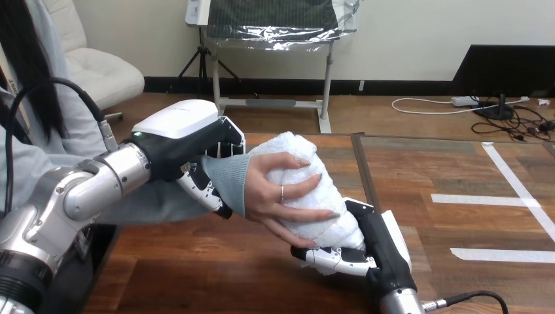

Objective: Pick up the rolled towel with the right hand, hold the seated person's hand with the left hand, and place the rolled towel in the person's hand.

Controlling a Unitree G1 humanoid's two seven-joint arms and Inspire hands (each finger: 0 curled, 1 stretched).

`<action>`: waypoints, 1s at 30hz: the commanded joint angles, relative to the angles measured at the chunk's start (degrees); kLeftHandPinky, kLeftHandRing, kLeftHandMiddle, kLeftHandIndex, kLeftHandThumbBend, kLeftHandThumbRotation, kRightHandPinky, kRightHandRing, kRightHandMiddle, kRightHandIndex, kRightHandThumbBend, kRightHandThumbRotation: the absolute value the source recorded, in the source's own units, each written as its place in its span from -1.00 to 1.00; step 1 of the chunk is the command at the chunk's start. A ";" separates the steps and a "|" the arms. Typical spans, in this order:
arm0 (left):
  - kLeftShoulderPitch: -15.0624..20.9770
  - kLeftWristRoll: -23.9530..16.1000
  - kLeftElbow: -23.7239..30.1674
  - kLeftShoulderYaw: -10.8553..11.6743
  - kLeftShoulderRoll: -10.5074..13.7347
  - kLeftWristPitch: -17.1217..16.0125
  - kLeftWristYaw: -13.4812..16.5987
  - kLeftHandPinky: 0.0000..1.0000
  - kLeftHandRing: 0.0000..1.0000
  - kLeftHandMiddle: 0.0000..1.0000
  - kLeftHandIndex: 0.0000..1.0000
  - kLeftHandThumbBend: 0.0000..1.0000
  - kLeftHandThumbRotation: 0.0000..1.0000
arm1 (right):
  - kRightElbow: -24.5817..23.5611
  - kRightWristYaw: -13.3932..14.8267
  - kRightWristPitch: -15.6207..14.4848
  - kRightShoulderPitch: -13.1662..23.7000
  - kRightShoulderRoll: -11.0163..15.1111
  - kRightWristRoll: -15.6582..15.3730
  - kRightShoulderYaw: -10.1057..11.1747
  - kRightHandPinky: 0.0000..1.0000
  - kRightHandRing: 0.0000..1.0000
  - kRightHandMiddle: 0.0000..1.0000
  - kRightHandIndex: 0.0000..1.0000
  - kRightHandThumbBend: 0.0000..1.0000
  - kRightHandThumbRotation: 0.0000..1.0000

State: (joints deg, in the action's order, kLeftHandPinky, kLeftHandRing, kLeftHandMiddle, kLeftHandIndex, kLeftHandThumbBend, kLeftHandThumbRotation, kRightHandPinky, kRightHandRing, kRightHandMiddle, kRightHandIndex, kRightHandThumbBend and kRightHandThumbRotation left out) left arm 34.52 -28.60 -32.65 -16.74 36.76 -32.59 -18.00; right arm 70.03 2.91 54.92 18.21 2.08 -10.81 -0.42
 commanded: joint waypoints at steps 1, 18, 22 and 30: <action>4.00 2.09 3.82 1.64 -2.42 -0.79 1.26 -0.43 -0.32 -0.19 -0.20 0.68 -1.00 | -3.25 -1.61 4.04 2.70 -2.32 -1.37 -2.80 -0.42 -0.27 -0.08 -0.09 0.50 -1.00; 3.54 0.82 3.34 1.43 -2.10 -1.77 2.45 -0.43 -0.32 -0.19 -0.20 0.68 -1.00 | -3.02 -0.86 3.39 3.42 -1.52 -1.51 -2.42 -0.40 -0.27 -0.08 -0.09 0.50 -1.00; 3.42 0.67 3.34 1.44 -2.02 -1.80 2.55 -0.43 -0.31 -0.18 -0.19 0.70 -1.00 | -2.99 -0.33 3.18 3.51 -1.40 -1.68 -2.38 -0.38 -0.26 -0.08 -0.08 0.50 -1.00; 3.13 0.09 3.84 1.40 -1.77 -1.67 2.88 -0.40 -0.27 -0.14 -0.15 0.72 -1.00 | -2.86 2.20 2.65 3.71 -0.89 -3.28 -2.73 -0.32 -0.22 -0.07 -0.06 0.52 -1.00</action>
State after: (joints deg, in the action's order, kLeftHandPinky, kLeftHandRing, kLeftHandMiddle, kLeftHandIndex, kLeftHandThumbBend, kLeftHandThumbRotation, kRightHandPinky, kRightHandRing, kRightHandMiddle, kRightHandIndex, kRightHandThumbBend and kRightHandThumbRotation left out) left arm 34.46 -29.00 -32.64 -16.74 36.93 -33.59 -17.81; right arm 69.95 5.01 55.00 18.23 2.23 -11.94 -0.56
